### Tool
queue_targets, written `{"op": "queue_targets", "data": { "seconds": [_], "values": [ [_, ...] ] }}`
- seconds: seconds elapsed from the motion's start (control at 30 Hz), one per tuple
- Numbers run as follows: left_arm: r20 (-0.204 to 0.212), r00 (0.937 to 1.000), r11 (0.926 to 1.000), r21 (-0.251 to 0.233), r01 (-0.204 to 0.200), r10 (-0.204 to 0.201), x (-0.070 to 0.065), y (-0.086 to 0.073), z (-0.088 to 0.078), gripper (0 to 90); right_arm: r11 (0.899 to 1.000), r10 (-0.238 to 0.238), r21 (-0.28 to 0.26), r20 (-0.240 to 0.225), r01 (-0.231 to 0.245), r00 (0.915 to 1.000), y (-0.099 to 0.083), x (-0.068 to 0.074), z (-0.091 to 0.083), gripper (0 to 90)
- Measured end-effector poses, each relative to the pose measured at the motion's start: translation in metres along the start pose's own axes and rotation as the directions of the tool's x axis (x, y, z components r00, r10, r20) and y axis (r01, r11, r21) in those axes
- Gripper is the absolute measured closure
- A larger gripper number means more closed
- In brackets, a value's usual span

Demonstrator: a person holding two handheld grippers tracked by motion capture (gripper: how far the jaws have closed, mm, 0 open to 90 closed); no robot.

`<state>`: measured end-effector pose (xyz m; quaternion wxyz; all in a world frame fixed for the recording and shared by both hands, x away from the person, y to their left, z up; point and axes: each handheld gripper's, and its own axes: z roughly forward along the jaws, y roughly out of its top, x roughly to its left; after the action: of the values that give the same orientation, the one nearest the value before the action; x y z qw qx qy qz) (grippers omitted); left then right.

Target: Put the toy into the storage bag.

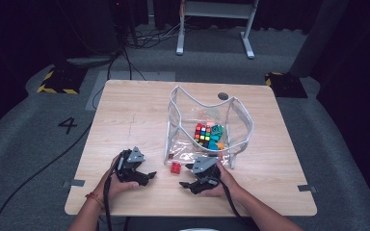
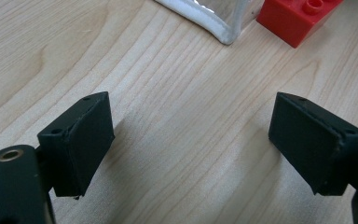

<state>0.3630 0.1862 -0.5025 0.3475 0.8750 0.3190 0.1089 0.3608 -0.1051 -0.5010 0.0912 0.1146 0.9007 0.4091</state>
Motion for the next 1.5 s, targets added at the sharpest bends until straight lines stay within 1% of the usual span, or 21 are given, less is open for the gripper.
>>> {"op": "queue_targets", "data": {
  "seconds": [0.03, 0.13, 0.2, 0.23, 0.33, 0.37, 0.4, 0.43, 0.57, 0.63, 0.67, 0.73, 0.83, 1.03, 1.07, 1.13, 1.2, 1.27, 1.3, 1.33, 1.5],
  "values": [
    [0.002, 1.0, 1.0, 0.0, 0.001, -0.001, 0.0, 0.0, 0.0, 14.1, 0.999, 0.034, 0.014, 0.003, -0.034, 0.9994, 0.001, 0.002, 0.001, 31.6],
    [0.001, 1.0, 1.0, 0.0, 0.001, -0.001, 0.0, 0.0, 0.0, 14.1, 1.0, 0.011, 0.01, 0.021, -0.011, 0.9997, 0.004, 0.0, 0.006, 31.5],
    [0.001, 1.0, 1.0, -0.001, 0.002, -0.002, 0.0, 0.0, 0.0, 14.1, 0.999, 0.032, 0.025, 0.045, -0.033, 0.9985, 0.006, -0.002, 0.009, 31.4],
    [0.001, 1.0, 1.0, 0.0, 0.001, -0.001, 0.0, 0.0, 0.0, 14.1, 0.997, 0.073, 0.009, 0.039, -0.074, 0.9965, 0.007, -0.001, 0.01, 31.4],
    [0.001, 1.0, 1.0, -0.001, 0.002, -0.002, 0.0, 0.0, 0.0, 14.1, 0.997, 0.071, -0.014, 0.03, -0.071, 0.997, 0.009, -0.005, 0.014, 31.7],
    [0.001, 1.0, 1.0, 0.0, 0.001, -0.001, 0.0, 0.0, 0.0, 14.1, 0.995, 0.097, -0.003, 0.036, -0.097, 0.9946, 0.01, -0.003, 0.014, 31.7],
    [0.001, 1.0, 1.0, 0.0, 0.001, -0.001, 0.0, 0.0, 0.0, 14.0, 0.996, 0.084, -0.033, 0.017, -0.083, 0.9964, 0.01, -0.005, 0.017, 31.7],
    [0.001, 1.0, 1.0, 0.0, 0.001, -0.001, 0.0, 0.0, 0.0, 14.1, 0.994, 0.104, -0.018, 0.017, -0.104, 0.9944, 0.012, -0.003, 0.017, 31.7],
    [0.001, 1.0, 1.0, 0.0, 0.001, -0.001, 0.0, 0.0, 0.0, 14.1, 0.996, 0.083, -0.026, 0.006, -0.083, 0.9965, 0.014, -0.004, 0.021, 31.8],
    [0.001, 1.0, 1.0, 0.001, 0.0, 0.0, 0.0, 0.0, 0.0, 14.1, 0.999, 0.046, -0.025, 0.001, -0.046, 0.9989, 0.015, -0.006, 0.022, 35.1],
    [0.001, 1.0, 1.0, 0.0, 0.001, -0.001, 0.0, 0.0, 0.0, 14.1, 0.998, 0.068, -0.014, 0.006, -0.068, 0.9977, 0.015, -0.005, 0.022, 36.9],
    [0.001, 1.0, 1.0, 0.0, 0.001, -0.001, 0.0, 0.0, 0.0, 14.1, 0.998, 0.065, -0.01, 0.004, -0.065, 0.9979, 0.016, -0.005, 0.022, 41.7],
    [0.001, 1.0, 1.0, 0.0, 0.0, 0.0, 0.0, 0.0, 0.0, 14.1, 0.998, 0.067, -0.007, -0.028, -0.067, 0.9974, 0.016, -0.004, 0.023, 58.9],
    [0.001, 1.0, 1.0, 0.0, 0.0, 0.0, 0.0, 0.0, 0.0, 14.1, 0.998, 0.058, -0.013, -0.033, -0.058, 0.9978, 0.015, -0.003, 0.021, 59.2],
    [0.001, 1.0, 1.0, 0.0, 0.001, -0.001, 0.0, 0.0, 0.0, 14.1, 0.999, 0.02, -0.032, -0.037, -0.021, 0.9991, 0.014, -0.005, 0.022, 59.2],
    [0.001, 1.0, 1.0, 0.0, 0.001, -0.001, 0.0, 0.0, 0.0, 14.1, 1.0, 0.012, -0.014, -0.029, -0.013, 0.9995, 0.014, -0.004, 0.02, 59.2],
    [0.001, 1.0, 1.0, 0.0, 0.001, -0.001, 0.0, 0.0, 0.0, 14.1, 0.999, 0.034, -0.037, -0.059, -0.036, 0.9977, 0.012, -0.003, 0.018, 59.2],
    [0.001, 1.0, 1.0, 0.0, 0.001, -0.001, 0.0, 0.0, 0.0, 14.1, 0.999, 0.03, -0.028, -0.051, -0.032, 0.9983, 0.01, -0.003, 0.013, 59.2],
    [0.001, 1.0, 1.0, 0.0, 0.001, -0.001, 0.0, 0.0, 0.0, 14.1, 0.998, 0.066, -0.008, -0.053, -0.066, 0.9964, 0.009, -0.001, 0.009, 59.2],
    [0.001, 1.0, 1.0, 0.0, 0.001, -0.001, 0.0, 0.0, 0.0, 14.1, 0.999, 0.026, -0.03, -0.057, -0.028, 0.998, 0.008, -0.004, 0.008, 59.2],
    [-0.002, 1.0, 1.0, 0.0, -0.001, 0.001, 0.0, 0.0, 0.0, 14.1, 0.999, 0.038, -0.037, -0.037, -0.039, 0.9986, 0.004, -0.005, -0.012, 59.2]
  ]
}}
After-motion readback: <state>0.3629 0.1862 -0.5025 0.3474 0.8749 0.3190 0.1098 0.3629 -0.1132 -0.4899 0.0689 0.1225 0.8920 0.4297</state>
